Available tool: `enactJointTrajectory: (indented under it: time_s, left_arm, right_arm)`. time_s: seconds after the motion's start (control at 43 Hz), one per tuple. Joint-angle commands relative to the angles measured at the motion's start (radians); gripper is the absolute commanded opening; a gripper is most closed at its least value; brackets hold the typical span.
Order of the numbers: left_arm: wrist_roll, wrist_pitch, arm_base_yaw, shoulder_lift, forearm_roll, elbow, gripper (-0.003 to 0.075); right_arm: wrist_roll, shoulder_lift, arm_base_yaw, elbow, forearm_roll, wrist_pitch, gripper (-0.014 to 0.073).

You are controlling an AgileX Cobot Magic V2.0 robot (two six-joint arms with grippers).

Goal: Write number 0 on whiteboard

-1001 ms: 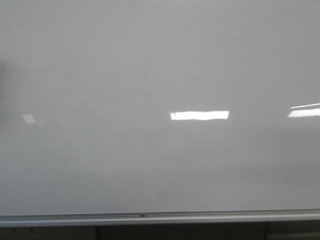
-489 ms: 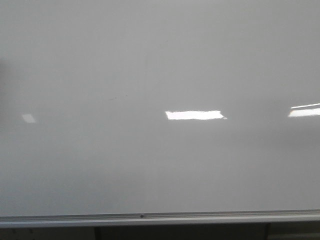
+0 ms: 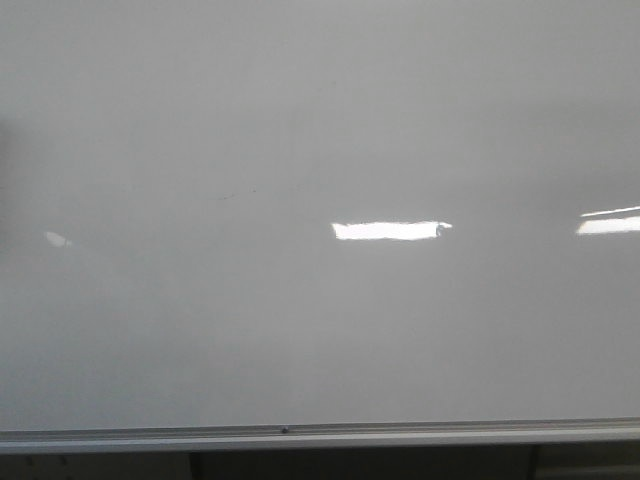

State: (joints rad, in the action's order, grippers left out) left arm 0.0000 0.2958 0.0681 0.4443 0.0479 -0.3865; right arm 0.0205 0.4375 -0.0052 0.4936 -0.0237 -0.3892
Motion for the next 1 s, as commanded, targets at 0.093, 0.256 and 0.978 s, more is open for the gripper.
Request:
enactJointTrajectory:
  time_s: [0.093,0.256,0.978]
  left_arm:
    - [0.0,-0.078,0.0,0.024,0.005,-0.037,0.027]
    - [0.0,-0.149,0.0,0.025,0.005,-0.011,0.0604]
    - [0.0,-0.2,-0.094,0.768,-0.054,-0.251,0.0641]
  right_arm:
    - [-0.002,0.021,-0.006,0.036,0.012,0.087,0.0162]
    - [-0.002,0.021,-0.006,0.036,0.012,0.087,0.0454]
    - [-0.002,0.021,-0.006,0.036,0.011,0.089,0.052]
